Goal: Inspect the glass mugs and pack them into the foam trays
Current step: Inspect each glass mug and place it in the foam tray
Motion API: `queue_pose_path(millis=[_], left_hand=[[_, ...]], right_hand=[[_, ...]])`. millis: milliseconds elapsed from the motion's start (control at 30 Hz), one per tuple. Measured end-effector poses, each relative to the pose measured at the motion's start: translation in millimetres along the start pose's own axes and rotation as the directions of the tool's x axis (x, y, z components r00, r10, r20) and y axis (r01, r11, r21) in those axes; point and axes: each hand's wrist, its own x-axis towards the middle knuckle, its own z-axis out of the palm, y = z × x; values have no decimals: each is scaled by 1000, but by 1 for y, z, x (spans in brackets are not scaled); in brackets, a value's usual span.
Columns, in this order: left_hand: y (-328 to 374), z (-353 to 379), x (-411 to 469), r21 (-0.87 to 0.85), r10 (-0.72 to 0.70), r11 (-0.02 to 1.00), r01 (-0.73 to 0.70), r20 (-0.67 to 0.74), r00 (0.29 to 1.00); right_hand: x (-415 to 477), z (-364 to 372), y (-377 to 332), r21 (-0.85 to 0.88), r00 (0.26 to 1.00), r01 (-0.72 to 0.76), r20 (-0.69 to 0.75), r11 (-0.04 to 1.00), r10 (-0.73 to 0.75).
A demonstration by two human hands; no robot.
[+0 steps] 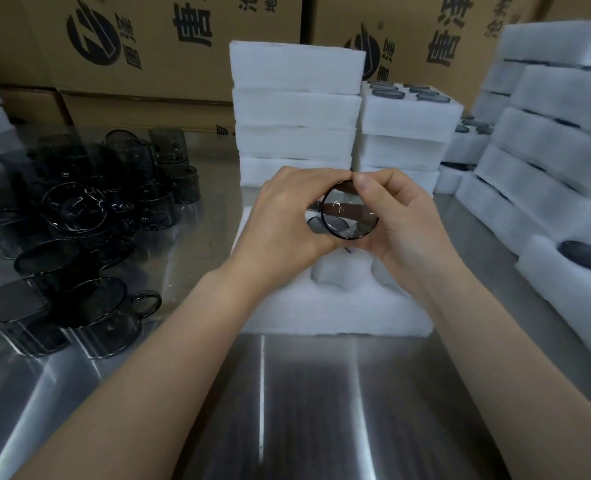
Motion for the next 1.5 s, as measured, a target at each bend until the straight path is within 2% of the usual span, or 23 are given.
queue_pose_path(millis=[167, 300, 433, 567, 733, 933, 1067, 1233, 1333, 1400, 1500], left_hand=[[-2, 7, 0, 83, 56, 995, -56, 4, 998], [0, 4, 1, 29, 50, 998, -51, 28, 998], [2, -1, -1, -150, -118, 982, 114, -14, 993], [6, -5, -1, -269, -228, 941, 204, -59, 972], [1, -3, 0, -223, -263, 939, 260, 18, 965], [-6, -1, 2, -115, -213, 970, 214, 17, 977], [-7, 2, 1, -68, -124, 990, 124, 9, 992], [-4, 6, 0, -31, -19, 999, 20, 21, 1000], [-3, 4, 0, -59, -4, 998, 5, 24, 1000], [-2, 2, -1, -107, -48, 993, 51, 27, 998], [0, 0, -1, -245, -195, 949, 200, 48, 980]], right_hand=[[-1, 3, 4, -138, 994, 20, -102, 990, -34], [0, 5, 0, -45, 998, 3, -61, 999, -6], [3, 3, -6, 88, 996, -86, 3, 992, 86], [3, 0, -5, -56, 987, -74, 138, 996, 81], [2, -2, -2, 21, 988, -51, 150, 998, 47], [0, 2, 3, -214, 997, 39, 71, 976, -24], [-2, 6, 7, -291, 996, 71, -28, 954, -83], [-2, 11, 4, -191, 985, 32, -161, 981, -64], [-1, 11, 1, -90, 983, 14, -180, 996, -31], [-1, 9, 1, -41, 986, 15, -163, 999, -22], [0, 4, -1, -30, 996, 19, -92, 999, -22]])
